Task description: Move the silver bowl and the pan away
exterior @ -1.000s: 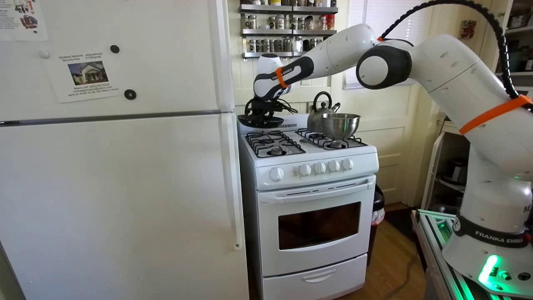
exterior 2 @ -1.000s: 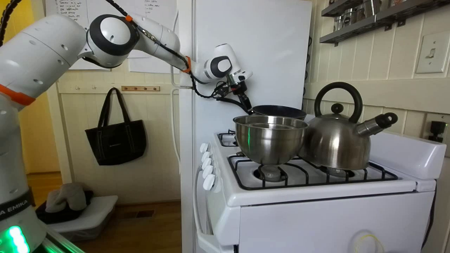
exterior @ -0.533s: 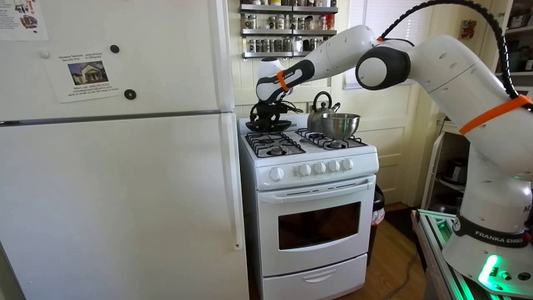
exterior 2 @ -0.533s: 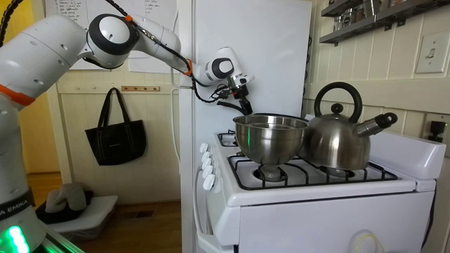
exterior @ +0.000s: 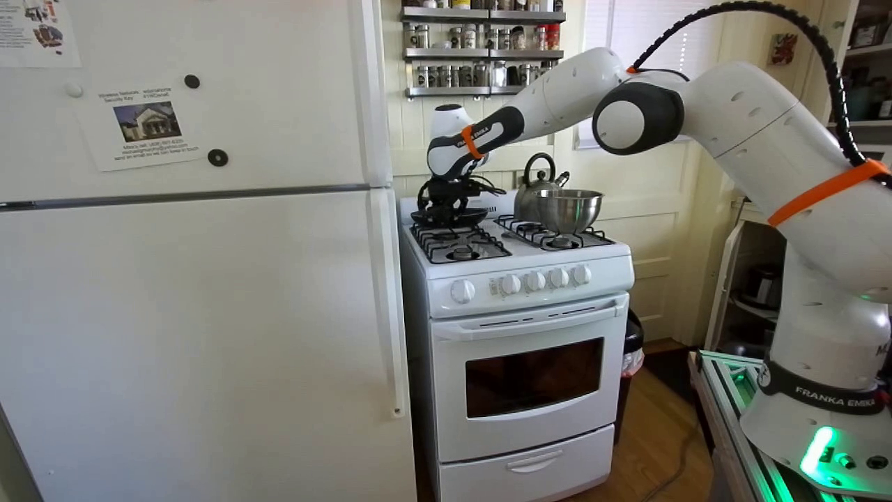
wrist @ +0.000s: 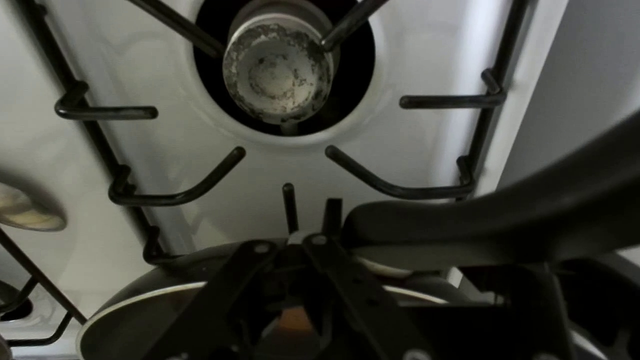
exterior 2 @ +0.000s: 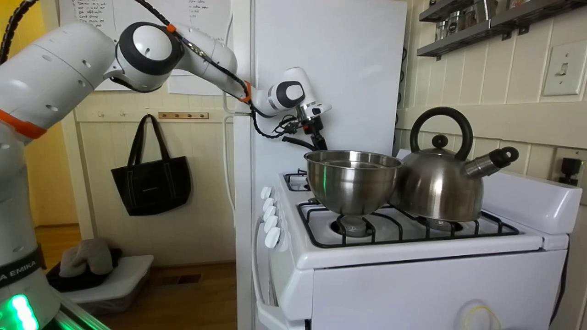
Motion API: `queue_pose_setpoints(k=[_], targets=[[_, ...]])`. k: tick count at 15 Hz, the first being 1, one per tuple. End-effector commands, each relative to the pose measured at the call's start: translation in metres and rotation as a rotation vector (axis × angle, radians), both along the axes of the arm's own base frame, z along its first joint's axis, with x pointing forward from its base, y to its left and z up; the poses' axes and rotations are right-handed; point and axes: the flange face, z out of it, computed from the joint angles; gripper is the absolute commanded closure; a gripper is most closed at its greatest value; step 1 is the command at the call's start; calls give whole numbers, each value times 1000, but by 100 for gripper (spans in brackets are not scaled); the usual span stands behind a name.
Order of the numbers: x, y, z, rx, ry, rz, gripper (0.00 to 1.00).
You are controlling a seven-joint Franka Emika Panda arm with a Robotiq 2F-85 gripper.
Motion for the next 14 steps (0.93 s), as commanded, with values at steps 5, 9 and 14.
queue_pose_setpoints(k=[5,9,14], targets=[[25,5,-9,-67,-137,-41,73],[27,-11,-6,-96,-163,-83,73],[29,-25,-7,-128,-154,-96,73]])
